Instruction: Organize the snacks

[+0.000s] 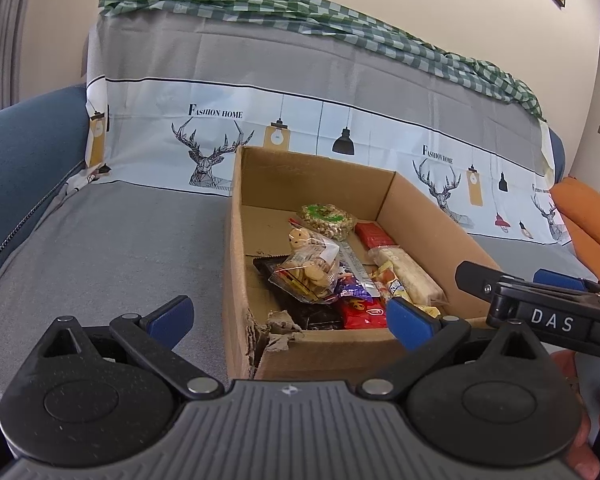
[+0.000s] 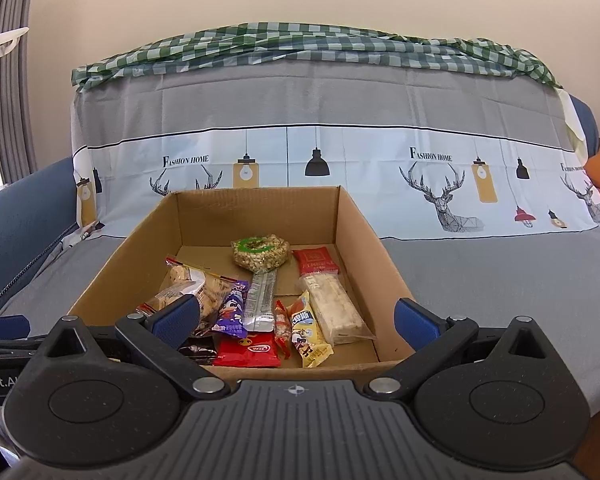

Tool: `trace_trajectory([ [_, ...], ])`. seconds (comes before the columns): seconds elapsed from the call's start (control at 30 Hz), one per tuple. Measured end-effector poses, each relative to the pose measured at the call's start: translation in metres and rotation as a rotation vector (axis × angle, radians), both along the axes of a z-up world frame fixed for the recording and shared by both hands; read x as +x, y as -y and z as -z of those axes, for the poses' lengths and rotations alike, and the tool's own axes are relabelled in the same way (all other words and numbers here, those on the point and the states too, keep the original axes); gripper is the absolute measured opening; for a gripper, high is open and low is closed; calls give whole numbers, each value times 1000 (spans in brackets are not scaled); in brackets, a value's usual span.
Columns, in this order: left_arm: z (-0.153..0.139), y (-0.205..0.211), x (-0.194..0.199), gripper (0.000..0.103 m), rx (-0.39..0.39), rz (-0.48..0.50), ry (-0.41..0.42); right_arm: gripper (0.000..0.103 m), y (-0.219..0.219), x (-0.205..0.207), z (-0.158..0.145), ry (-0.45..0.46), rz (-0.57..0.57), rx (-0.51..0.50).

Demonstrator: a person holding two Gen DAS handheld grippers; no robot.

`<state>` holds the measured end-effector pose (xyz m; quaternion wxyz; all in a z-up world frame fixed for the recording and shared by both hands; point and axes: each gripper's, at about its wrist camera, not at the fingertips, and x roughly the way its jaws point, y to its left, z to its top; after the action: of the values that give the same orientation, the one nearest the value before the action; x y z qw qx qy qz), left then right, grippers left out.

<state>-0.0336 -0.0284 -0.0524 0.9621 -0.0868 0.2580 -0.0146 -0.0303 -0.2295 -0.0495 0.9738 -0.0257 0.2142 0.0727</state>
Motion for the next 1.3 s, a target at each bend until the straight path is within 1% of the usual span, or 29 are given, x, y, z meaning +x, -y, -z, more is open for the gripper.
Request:
trace_trajectory([
  [0.7, 0, 2, 1, 102, 1, 3, 1, 102, -1, -1, 0, 7, -12, -19],
  [1.3, 0, 6, 0, 102, 22, 21, 16, 102, -2, -1, 0, 7, -11, -20],
])
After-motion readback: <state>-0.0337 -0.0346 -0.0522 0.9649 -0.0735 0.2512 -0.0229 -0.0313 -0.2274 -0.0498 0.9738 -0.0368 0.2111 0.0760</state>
